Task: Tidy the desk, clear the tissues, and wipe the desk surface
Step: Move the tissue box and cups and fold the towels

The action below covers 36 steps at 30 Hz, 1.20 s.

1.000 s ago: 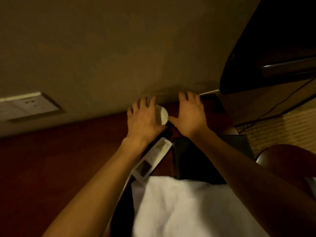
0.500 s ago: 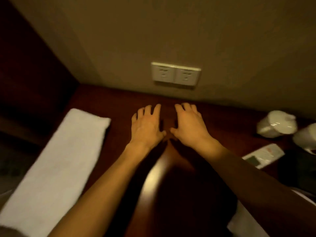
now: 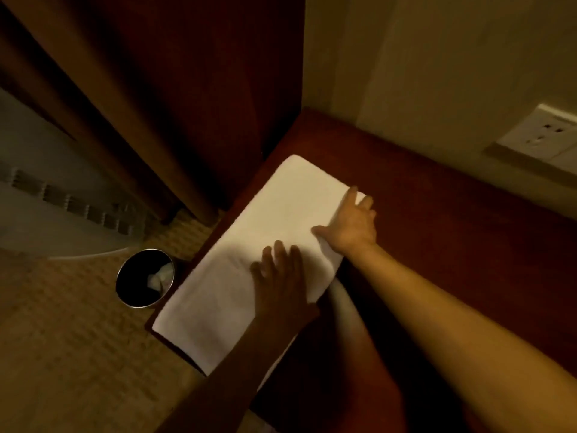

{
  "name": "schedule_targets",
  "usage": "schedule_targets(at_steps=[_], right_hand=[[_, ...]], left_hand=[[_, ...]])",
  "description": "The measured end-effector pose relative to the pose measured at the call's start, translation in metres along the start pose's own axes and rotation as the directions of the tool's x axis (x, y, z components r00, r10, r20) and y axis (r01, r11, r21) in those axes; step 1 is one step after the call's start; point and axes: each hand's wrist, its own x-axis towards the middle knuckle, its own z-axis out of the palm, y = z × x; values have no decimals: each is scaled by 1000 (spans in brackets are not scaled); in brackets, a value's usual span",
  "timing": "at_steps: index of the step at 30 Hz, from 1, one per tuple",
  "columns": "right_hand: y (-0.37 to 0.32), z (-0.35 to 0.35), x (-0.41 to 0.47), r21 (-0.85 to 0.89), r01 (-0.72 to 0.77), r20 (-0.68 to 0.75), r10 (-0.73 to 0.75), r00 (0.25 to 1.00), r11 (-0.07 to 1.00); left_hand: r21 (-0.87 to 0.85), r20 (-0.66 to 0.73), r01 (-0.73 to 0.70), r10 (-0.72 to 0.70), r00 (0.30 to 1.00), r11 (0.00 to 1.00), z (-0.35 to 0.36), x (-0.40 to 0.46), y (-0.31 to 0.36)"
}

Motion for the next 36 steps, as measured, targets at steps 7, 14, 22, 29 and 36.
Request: schedule_targets(at_steps=[7, 14, 22, 29, 36], right_hand=[[11, -14, -22, 326, -21, -15, 27, 1000, 945], [107, -125, -108, 483, 159, -375, 39, 926, 861], [302, -241, -235, 515, 63, -683, 364, 633, 855], [475, -257, -330, 632, -168, -642, 632, 434, 757], [619, -208, -370, 609, -367, -487, 697, 526, 703]], left_hand=[[-17, -119, 4, -6, 993, 1000, -40, 16, 2], [46, -259, -273, 275, 926, 961, -132, -16, 106], [80, -399, -738, 700, 593, 671, -173, -102, 321], [133, -335, -906, 878, 342, 403, -127, -194, 492], [87, -68, -947, 950, 305, 311, -42, -258, 582]])
